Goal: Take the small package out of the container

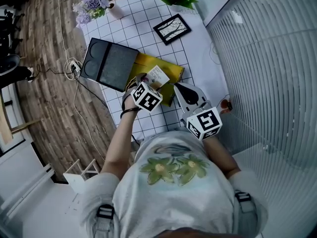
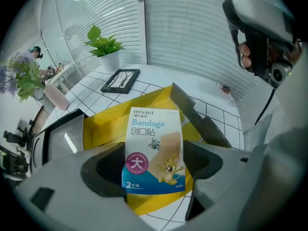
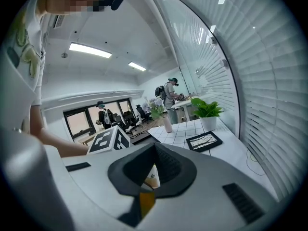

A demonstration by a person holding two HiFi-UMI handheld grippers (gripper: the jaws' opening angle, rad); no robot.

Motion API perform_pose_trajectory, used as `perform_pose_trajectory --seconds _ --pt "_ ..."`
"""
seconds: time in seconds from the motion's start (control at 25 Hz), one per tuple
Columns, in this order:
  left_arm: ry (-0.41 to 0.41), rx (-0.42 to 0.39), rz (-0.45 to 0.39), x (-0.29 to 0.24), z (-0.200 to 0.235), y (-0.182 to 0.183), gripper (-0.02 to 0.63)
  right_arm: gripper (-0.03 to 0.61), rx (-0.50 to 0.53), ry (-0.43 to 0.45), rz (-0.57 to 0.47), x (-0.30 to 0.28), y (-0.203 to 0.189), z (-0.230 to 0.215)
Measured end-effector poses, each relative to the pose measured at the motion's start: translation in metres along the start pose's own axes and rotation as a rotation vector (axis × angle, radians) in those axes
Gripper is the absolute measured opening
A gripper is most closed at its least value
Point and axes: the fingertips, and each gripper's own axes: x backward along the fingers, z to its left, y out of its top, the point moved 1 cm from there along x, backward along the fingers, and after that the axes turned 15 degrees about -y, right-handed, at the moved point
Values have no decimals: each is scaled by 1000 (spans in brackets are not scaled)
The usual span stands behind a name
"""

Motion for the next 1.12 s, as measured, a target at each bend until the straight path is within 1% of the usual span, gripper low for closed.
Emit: perform_pose_trajectory --seconds 0.44,0.88,1.12 --pt "35 1 -61 27 -4 5 360 6 15 13 -12 2 5 8" --pt "75 -16 -126 56 -11 14 360 6 33 21 -25 11 9 16" --pt "94 -15 -173 72 -17 18 360 6 43 22 -27 19 8 19"
